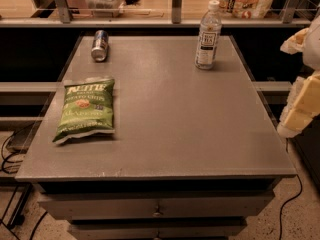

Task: Knock blue plastic bottle over

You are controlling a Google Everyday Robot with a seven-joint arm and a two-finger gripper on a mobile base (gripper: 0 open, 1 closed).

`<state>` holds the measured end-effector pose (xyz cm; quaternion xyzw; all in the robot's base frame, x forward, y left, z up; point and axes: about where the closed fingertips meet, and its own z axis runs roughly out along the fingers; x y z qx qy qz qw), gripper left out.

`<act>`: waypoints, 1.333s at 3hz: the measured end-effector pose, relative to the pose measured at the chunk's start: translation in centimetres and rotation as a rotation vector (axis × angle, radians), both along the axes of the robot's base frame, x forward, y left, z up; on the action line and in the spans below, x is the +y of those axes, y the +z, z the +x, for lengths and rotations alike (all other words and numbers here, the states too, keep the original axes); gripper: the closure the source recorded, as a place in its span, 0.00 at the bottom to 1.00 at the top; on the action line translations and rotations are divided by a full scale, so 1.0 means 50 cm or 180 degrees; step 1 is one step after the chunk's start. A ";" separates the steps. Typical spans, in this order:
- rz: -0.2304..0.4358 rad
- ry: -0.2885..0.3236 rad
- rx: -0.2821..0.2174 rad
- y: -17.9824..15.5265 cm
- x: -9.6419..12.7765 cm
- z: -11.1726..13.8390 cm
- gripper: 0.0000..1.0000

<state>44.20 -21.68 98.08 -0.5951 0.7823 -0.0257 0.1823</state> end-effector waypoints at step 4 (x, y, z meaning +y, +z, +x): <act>0.0452 -0.0495 -0.0393 0.009 -0.030 0.172 0.00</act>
Offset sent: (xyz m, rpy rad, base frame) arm 0.0913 -0.0175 0.0045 0.2124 -0.1719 -0.1769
